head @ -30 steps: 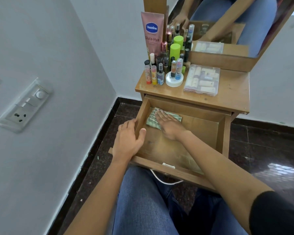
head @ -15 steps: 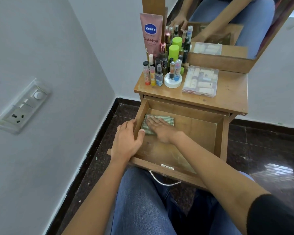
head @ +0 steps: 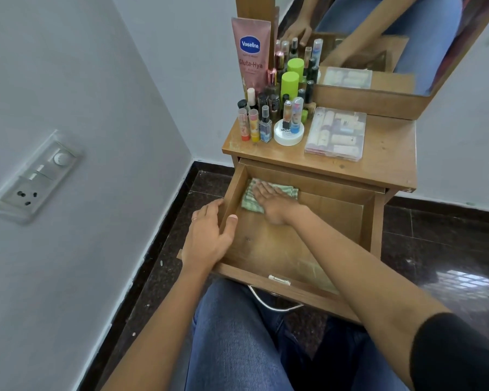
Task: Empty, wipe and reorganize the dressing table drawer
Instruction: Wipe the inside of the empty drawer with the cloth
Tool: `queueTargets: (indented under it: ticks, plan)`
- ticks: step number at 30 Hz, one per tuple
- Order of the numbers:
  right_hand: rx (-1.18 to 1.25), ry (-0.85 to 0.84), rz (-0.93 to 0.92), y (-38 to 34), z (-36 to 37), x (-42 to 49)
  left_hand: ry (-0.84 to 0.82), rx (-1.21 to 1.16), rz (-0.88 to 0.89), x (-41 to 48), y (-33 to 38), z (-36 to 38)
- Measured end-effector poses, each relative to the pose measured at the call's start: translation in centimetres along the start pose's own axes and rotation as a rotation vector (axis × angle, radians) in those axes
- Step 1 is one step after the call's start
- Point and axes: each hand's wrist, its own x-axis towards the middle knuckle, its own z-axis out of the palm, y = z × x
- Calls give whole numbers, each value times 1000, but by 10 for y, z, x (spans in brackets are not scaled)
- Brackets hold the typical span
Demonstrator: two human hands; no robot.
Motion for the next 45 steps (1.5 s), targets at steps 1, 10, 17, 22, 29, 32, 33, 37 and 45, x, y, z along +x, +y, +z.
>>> queueTargets:
  ticks: [1, 10, 17, 22, 29, 32, 33, 37, 45]
  plan:
    - [10, -19, -3, -1, -4, 4, 1, -1, 6, 0, 0, 0]
    - [34, 5, -40, -16, 6, 4, -21, 29, 58, 1, 0, 1]
    - [-12, 9, -163, -37, 33, -27, 5, 33, 66, 3, 0, 2]
    - [-15, -34, -288, -43, 39, -46, 67, 50, 59, 2, -2, 1]
    - [-36, -80, -253, 4, 15, -52, -11, 162, 97, 6, -7, -4]
    - [42, -76, -167, 17, 10, -39, -36, 109, 96, 7, -10, -7]
    - [85, -97, -151, 17, 9, -33, -44, 95, 89, 8, -12, -10]
    - [182, -99, -88, 5, 5, -20, -77, 221, 122, 12, -35, -22]
    - [36, -76, -275, -17, 18, -25, -96, 239, -12, 13, -30, -13]
